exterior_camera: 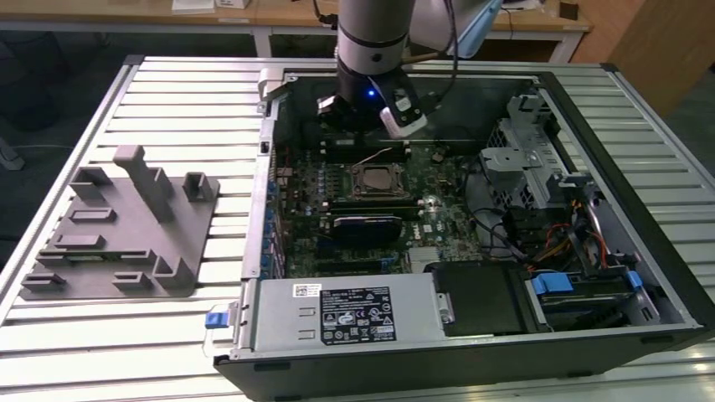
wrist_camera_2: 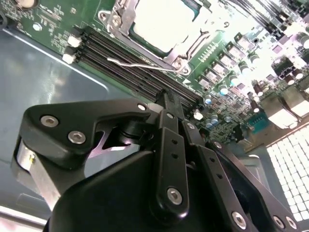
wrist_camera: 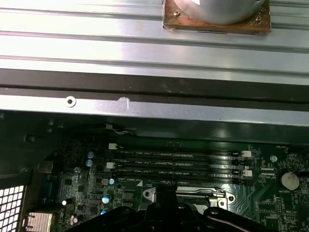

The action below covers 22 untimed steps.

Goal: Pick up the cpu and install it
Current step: 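Install the first cpu locking lever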

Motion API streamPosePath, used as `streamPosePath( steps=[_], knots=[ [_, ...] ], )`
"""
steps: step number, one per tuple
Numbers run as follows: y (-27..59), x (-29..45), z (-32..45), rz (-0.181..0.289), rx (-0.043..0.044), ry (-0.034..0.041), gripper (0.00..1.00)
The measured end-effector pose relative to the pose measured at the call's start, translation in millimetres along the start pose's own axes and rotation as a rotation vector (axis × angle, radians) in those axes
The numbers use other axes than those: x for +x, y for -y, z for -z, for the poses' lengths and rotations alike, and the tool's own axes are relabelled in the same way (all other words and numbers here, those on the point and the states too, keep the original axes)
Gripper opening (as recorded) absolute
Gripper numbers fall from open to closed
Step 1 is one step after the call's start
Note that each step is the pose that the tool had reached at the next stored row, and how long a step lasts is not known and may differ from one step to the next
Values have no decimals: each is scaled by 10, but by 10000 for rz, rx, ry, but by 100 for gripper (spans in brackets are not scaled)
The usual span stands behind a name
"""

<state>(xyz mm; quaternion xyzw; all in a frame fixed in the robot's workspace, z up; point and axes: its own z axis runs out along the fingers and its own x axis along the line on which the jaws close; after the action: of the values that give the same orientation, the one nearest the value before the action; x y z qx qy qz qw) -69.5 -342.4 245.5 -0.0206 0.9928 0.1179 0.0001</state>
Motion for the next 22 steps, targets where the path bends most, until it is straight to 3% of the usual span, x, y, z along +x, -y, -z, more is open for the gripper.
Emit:
streamPosePath(
  steps=[6,16,19,22],
  knots=[
    [2,-1,-4,3,2,20,11],
    [21,0,-56,-40,29,677,11],
    [28,0,-79,-89,35,821,11],
    [38,0,-111,-214,43,904,11]
  ],
)
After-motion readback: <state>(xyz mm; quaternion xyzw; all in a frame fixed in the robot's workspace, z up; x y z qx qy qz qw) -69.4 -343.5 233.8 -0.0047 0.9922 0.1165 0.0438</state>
